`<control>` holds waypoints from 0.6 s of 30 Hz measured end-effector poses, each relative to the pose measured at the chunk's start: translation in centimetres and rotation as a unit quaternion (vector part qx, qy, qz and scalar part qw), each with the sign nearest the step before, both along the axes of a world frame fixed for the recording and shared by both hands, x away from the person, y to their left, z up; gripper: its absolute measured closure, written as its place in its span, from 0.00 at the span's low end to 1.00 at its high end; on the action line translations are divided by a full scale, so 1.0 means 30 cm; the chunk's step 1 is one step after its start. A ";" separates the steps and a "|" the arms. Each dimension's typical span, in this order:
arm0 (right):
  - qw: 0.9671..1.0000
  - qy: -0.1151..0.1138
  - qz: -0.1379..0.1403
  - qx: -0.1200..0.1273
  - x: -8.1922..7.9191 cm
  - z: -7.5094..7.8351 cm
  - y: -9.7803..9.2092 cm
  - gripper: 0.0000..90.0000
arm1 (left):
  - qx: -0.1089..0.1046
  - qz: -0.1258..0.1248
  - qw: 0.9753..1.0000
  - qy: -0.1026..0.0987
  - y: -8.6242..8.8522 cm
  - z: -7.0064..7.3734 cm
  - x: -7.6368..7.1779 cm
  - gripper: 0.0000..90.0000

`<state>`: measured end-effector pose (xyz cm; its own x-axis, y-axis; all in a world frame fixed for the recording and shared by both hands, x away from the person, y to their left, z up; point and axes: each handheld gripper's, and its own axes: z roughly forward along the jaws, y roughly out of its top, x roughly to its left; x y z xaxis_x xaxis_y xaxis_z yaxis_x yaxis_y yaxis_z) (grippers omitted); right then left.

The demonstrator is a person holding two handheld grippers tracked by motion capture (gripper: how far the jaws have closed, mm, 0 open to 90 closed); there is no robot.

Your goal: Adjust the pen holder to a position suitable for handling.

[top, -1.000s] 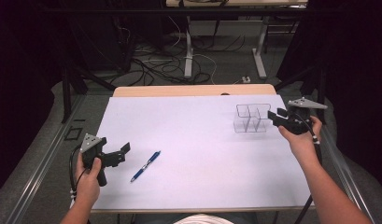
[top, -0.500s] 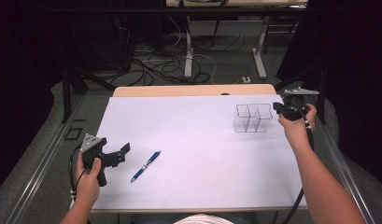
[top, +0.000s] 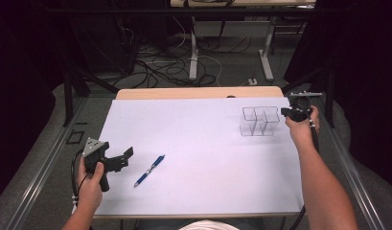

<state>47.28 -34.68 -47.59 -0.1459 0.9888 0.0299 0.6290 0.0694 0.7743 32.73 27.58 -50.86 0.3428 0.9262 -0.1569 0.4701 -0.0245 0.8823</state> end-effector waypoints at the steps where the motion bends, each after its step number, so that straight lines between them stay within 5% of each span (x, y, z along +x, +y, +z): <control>1: 1.000 0.000 0.000 0.000 0.000 0.000 0.000 1.00 | 0.000 0.000 1.000 0.000 0.000 0.000 0.000 0.00; 18: 0.999 0.009 0.031 -0.013 0.033 -0.047 0.011 1.00 | 0.001 0.000 1.000 0.000 -0.002 -0.002 -0.001 0.00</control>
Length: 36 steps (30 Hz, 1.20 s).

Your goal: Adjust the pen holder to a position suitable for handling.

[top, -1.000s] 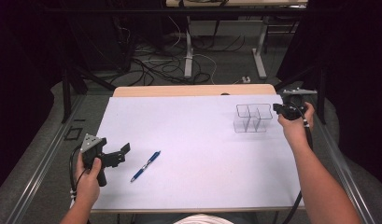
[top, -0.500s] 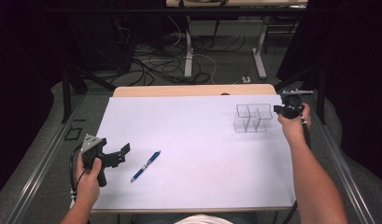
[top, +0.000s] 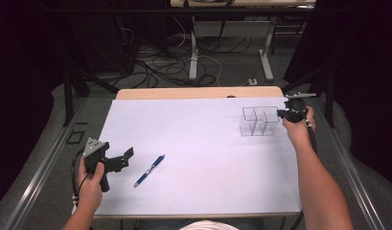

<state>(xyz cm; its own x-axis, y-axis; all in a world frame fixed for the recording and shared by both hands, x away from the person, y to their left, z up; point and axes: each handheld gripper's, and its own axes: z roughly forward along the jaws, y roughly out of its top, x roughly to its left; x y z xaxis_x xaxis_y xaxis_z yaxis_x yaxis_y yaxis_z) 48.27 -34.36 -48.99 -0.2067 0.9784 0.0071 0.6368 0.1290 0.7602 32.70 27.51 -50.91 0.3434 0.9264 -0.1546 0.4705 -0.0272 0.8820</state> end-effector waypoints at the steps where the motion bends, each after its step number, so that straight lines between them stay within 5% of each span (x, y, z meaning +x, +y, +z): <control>1: 1.000 0.000 0.000 0.000 0.000 0.000 0.000 1.00 | -0.001 0.000 1.000 0.001 0.000 0.000 0.000 0.00; 27: 0.999 0.018 -0.019 0.021 -0.010 -0.007 0.012 1.00 | -0.001 0.000 1.000 0.002 0.000 0.000 0.000 0.00; 36: 0.999 0.020 -0.004 0.031 -0.014 -0.009 0.079 1.00 | -0.002 0.000 1.000 0.001 0.000 0.000 -0.001 0.00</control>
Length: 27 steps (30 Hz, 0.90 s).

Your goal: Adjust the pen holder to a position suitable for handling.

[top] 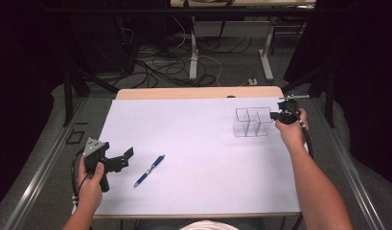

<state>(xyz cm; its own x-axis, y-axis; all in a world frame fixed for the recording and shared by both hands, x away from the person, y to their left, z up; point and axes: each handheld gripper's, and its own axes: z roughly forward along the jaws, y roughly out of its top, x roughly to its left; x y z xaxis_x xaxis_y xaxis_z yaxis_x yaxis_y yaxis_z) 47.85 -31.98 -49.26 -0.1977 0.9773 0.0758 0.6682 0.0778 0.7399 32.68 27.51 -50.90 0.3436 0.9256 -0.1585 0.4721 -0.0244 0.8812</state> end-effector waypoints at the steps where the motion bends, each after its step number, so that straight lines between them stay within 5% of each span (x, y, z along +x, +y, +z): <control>1: 1.000 0.003 -0.002 0.003 -0.001 0.000 0.009 1.00 | 0.000 0.000 1.000 0.001 0.000 0.000 0.000 0.00; 10: 1.000 0.008 -0.006 0.008 -0.014 0.002 0.065 1.00 | 0.001 0.000 1.000 0.001 -0.001 0.000 0.000 0.00; 14: 1.000 -0.007 -0.016 0.023 -0.032 -0.011 0.098 1.00 | 0.001 -0.001 1.000 -0.002 -0.001 -0.001 0.000 0.00; 27: 0.998 0.015 -0.032 0.046 -0.050 -0.005 0.174 1.00 | 0.002 -0.001 1.000 -0.001 -0.001 0.000 0.001 0.00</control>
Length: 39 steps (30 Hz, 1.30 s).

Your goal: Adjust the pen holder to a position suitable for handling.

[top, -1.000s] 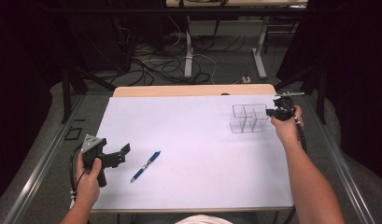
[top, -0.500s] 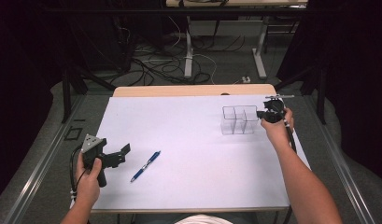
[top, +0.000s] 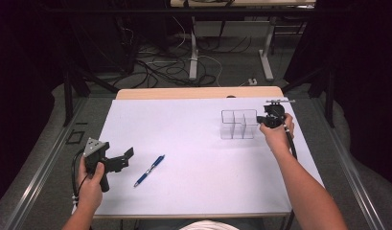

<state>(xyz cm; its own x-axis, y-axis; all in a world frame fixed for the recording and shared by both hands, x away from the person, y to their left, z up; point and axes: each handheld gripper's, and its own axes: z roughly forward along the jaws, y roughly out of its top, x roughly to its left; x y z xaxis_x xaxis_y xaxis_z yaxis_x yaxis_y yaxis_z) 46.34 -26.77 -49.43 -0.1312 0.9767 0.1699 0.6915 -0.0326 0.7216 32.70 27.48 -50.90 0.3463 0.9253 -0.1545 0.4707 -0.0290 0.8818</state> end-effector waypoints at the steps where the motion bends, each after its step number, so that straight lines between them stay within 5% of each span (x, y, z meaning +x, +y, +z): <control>1: 1.000 0.001 -0.001 0.000 -0.001 0.001 0.008 1.00 | 0.000 0.000 1.000 0.000 0.000 0.000 0.000 0.00; 16: 1.000 0.027 0.001 0.014 -0.005 0.008 0.137 1.00 | -0.001 0.001 1.000 -0.001 0.000 0.000 0.000 0.00; 39: 0.997 0.045 0.052 0.039 0.005 0.004 0.411 1.00 | 0.002 -0.003 1.000 -0.004 0.008 0.002 0.001 0.00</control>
